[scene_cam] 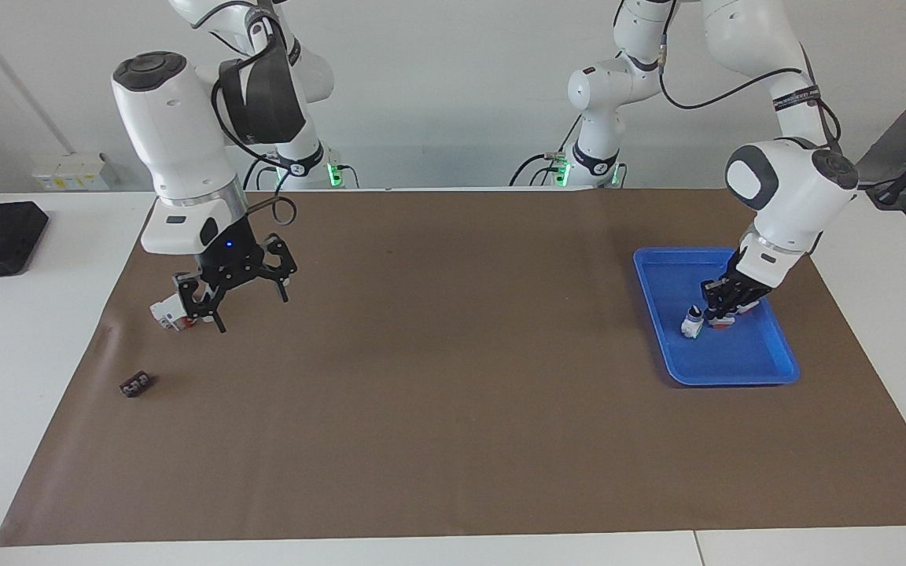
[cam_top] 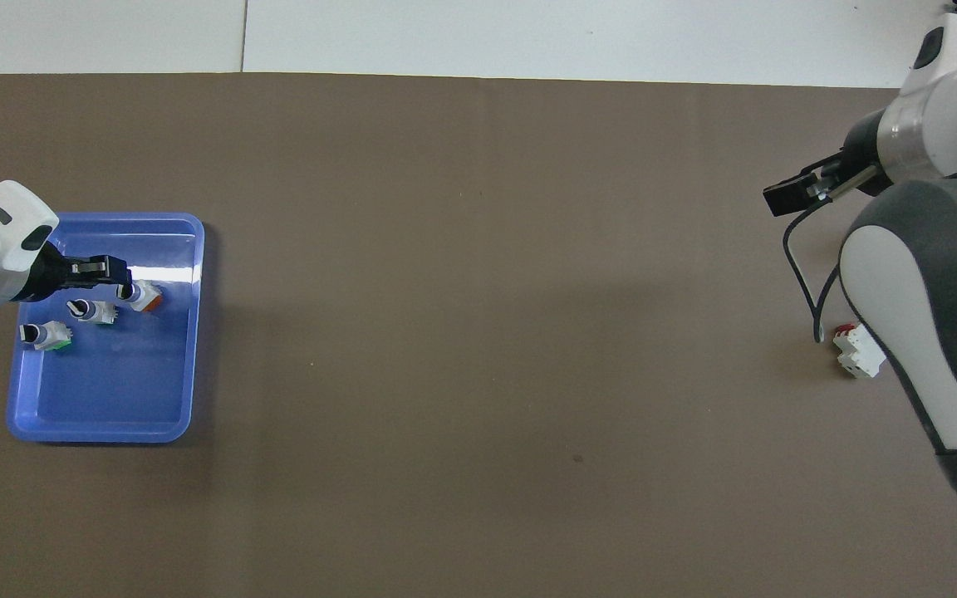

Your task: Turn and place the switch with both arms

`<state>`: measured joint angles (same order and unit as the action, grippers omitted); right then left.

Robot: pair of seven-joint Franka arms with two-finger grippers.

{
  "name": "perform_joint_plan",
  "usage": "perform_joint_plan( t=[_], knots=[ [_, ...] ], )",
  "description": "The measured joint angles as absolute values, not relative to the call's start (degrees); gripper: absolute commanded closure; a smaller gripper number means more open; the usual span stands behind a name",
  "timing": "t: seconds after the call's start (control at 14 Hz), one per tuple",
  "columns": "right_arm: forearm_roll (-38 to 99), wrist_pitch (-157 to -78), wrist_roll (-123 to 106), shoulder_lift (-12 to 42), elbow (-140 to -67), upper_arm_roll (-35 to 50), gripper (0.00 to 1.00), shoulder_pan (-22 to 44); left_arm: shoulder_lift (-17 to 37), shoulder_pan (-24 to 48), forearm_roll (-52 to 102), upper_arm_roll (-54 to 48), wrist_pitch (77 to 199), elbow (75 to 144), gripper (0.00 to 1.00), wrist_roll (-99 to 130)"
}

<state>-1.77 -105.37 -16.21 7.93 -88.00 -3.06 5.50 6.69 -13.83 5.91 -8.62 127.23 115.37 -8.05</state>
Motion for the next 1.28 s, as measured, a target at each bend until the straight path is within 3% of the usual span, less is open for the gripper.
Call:
perform_joint_plan(
  t=[0.28,0.5,0.71,1.0,1.07,1.14,1.21,1.28],
  knots=[
    [-1.74,-93.51,-13.23,2.32,-86.6,-5.73,0.0,5.45,6.64,-12.79,4.09,-8.84,116.67,107.2,0.37,-8.06],
    [-1.74,-86.03,-13.03,-1.57,-84.02,-6.27,0.0,3.68,6.43,-9.24,0.45,-9.04,103.21,97.15,0.37,-5.6],
    [-1.75,-84.43,-13.04,-3.36,-85.05,-6.45,0.0,0.55,5.23,-4.84,-0.28,-9.44,95.26,91.1,0.37,-1.12],
    [-1.7,-83.68,-12.49,-3.29,-86.24,-6.45,0.0,-0.82,2.88,-3.46,-0.88,-9.42,89.4,88.39,0.36,0.28],
    [-1.18,-83.49,-10.09,-3.28,-86.54,-6.42,0.0,-0.83,2.34,-3.47,-0.9,-9.3,87.79,87.73,0.32,0.28],
    [-0.23,-83.49,-6.23,-3.28,-86.83,-6.31,0.0,-0.8,1.66,-3.47,-0.92,-9.26,86.46,87.28,0.21,0.28],
    [0.45,-83.49,-3.49,-3.28,-87.05,-6.13,0.0,-0.66,0.82,-3.47,-0.93,-9.27,85.41,87.11,0.0,0.28],
    [0.77,-83.49,-2.12,-3.28,-87.19,-5.97,0.0,-0.46,-0.12,-3.47,-0.93,-9.26,84.64,87.1,0.0,0.28]
  ],
)
